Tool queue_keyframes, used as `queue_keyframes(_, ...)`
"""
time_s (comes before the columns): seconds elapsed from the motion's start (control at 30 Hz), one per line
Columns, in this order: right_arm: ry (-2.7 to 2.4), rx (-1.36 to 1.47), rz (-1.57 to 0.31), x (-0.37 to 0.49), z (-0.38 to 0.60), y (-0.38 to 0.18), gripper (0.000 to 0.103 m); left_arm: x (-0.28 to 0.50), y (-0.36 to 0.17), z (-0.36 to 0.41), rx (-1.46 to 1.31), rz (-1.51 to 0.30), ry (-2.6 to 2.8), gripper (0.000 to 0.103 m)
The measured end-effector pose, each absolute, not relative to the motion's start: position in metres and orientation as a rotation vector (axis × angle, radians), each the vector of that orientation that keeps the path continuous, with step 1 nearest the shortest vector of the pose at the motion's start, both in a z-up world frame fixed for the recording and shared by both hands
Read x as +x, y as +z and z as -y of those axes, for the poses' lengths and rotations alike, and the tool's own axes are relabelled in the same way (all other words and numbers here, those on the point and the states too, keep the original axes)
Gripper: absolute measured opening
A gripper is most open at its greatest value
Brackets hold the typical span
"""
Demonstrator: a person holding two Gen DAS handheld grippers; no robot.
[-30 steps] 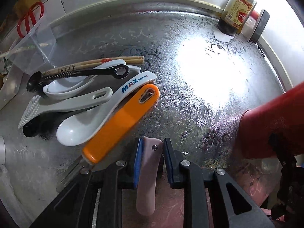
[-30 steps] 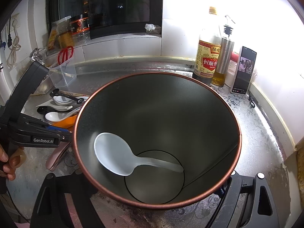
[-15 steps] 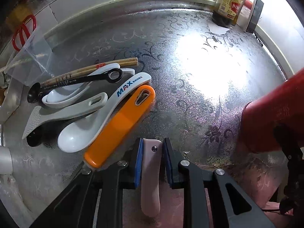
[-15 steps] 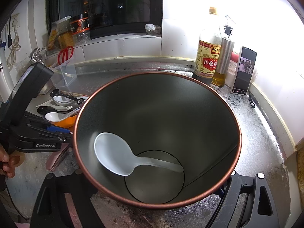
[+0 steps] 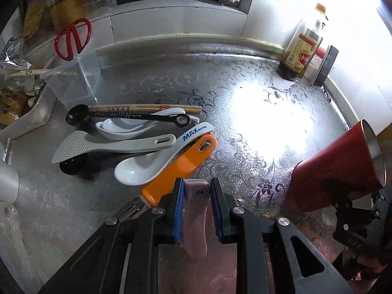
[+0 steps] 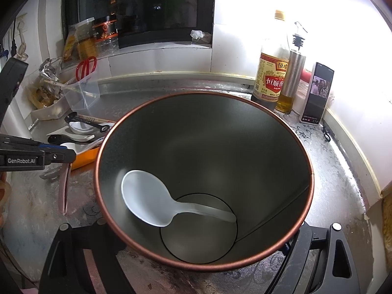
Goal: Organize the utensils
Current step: 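Lift the pink-handled knife with the left tool and carry it above the holder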
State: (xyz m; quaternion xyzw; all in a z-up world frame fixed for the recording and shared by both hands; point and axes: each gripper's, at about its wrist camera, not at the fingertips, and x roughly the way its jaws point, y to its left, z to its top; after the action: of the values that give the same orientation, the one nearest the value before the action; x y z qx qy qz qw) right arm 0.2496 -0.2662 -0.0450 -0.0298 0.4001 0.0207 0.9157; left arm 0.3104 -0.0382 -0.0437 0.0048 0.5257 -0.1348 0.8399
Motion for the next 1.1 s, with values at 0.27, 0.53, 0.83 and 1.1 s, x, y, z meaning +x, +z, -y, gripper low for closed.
queue_keyframes(0.27,0.053,-0.073,-0.824,0.251,0.262,-0.046,0.092,0.301,-0.03,0.033,0.001,-1.056,-0.285,0.022)
queue_keyframes(0.53,0.075,-0.09,-0.826,0.251,0.253,-0.046,0.092,0.294,-0.016,0.027,-0.013,-1.02,-0.284,0.022)
queue_keyframes(0.83,0.071,-0.077,-0.839,0.252,0.253,-0.045,0.091,0.286,0.009,0.03,-0.004,-0.96,-0.271,0.022)
queue_keyframes(1.1,0.082,-0.096,-0.866,0.257,0.251,-0.045,0.091,0.283,0.06,0.031,0.027,-0.838,-0.257,0.022)
